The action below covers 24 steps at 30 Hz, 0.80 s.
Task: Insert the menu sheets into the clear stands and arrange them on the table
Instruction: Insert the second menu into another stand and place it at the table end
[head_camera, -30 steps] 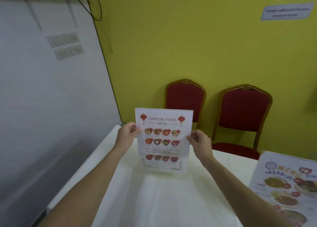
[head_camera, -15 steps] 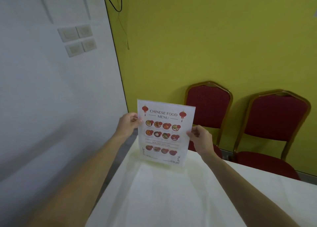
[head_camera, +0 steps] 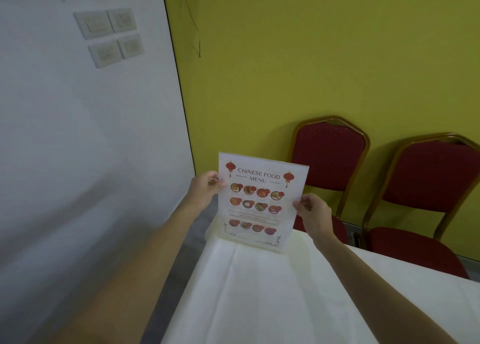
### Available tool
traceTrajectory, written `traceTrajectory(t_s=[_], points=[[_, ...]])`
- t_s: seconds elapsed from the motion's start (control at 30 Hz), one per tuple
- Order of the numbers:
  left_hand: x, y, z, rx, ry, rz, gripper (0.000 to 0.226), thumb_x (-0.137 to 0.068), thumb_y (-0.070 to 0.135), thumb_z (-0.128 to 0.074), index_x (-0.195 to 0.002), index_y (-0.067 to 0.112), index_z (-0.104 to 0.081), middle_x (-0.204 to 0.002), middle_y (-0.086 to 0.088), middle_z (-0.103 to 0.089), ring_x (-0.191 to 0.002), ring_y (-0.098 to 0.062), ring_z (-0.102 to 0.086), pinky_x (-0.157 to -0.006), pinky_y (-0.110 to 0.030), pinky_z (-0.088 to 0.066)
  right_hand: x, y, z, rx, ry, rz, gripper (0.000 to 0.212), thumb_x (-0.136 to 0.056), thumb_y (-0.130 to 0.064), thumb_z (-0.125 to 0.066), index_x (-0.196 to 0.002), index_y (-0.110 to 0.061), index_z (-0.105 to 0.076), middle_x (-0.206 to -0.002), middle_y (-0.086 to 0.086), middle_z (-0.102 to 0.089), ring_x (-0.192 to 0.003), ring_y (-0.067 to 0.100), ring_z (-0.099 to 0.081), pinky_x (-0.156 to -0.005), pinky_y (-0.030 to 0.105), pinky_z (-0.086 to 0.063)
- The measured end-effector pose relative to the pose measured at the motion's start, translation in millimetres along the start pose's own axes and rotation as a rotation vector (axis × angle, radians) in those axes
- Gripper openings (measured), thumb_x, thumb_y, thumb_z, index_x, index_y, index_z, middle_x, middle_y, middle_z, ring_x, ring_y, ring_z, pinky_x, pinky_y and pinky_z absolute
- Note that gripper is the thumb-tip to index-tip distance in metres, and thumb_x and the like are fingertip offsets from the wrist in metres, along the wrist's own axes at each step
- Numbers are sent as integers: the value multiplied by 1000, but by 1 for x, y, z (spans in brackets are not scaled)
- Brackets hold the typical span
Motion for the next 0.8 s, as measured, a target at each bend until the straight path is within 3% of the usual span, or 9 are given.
traceTrajectory(t_s=[0.23,0.33,0.53,0.8], points=[[-4,3,-7,-45,-45,-35,16,-88,22,-67,-93,7,-69,-101,-5,-75,-94,-23,-70,-89,-47,-57,-8,6,1,24,51,-42,9,-90,-12,-61,-97,-6,-63,-95,7,-69,-87,21,-64,-74,28,-50],[-4,-1,-11,-60,-56,-35,19,-84,34,-67,-88,15,-69,-98,1,-76,-93,-19,-71,-87,-50,-57,-8,9,5,25,57,-50,10,-91,-12,-61,-99,-6,-63,-95,5,-68,-87,21,-64,-74,27,-49],[-4,0,-13,-23,-53,-27,19,-89,19,-67,-94,0,-67,-102,-9,-75,-96,-26,-70,-90,-48,-56,-7,7,3,3,37,-52,5,-92,-11,-59,-96,-8,-60,-88,-1,-65,-77,10,-61,-65,17,-46],[-10,2,-18,76,-78,74,19,-91,18,-64,-100,3,-65,-107,-9,-73,-100,-25,-70,-95,-48,-54,-15,6,5,41,25,-47,4,-92,-11,-58,-92,-8,-60,-86,0,-64,-76,12,-60,-66,21,-48]])
Point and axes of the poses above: each hand's wrist, its own x-axis away from the middle knuckle, its own z-axis out of the back of the hand, y = z × x, the point moved 1 cm from there along -x, towards the middle knuckle
